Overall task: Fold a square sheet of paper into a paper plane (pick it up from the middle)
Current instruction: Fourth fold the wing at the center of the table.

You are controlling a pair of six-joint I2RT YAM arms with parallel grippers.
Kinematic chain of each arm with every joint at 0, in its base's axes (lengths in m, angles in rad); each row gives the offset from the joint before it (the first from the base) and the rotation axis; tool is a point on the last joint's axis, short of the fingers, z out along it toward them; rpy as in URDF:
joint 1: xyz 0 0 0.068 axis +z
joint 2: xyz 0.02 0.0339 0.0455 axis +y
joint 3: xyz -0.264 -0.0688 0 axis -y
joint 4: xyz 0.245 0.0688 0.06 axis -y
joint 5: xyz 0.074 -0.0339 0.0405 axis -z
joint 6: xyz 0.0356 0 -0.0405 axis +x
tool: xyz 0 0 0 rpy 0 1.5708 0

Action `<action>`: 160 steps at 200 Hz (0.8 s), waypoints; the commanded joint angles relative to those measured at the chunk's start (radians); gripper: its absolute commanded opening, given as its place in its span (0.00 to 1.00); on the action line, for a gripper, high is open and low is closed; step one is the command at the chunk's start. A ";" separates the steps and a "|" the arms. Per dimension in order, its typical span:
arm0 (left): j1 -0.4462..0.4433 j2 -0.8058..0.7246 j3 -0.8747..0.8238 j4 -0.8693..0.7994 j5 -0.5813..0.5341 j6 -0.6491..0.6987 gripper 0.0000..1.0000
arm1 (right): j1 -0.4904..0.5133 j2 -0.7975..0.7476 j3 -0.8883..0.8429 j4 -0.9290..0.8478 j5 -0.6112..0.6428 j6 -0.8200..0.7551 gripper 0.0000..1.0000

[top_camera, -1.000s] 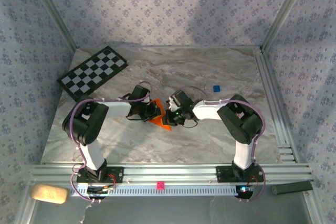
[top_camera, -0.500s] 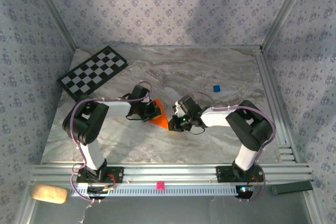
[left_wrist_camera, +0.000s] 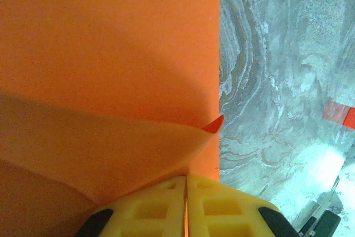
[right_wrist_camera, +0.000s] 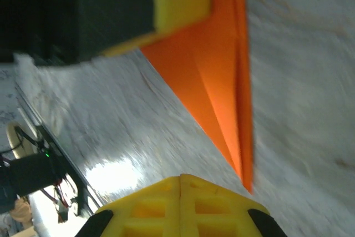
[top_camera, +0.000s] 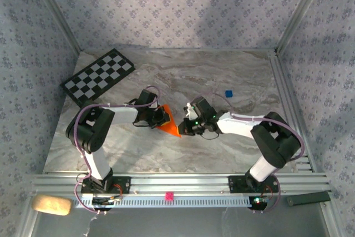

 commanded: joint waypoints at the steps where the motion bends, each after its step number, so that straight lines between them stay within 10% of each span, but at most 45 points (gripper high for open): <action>1: 0.010 0.021 -0.024 -0.032 -0.045 0.022 0.09 | -0.001 0.084 0.059 -0.001 0.006 0.039 0.06; 160: 0.011 0.023 0.013 -0.024 -0.012 0.051 0.10 | -0.005 0.305 0.129 -0.055 0.068 0.089 0.02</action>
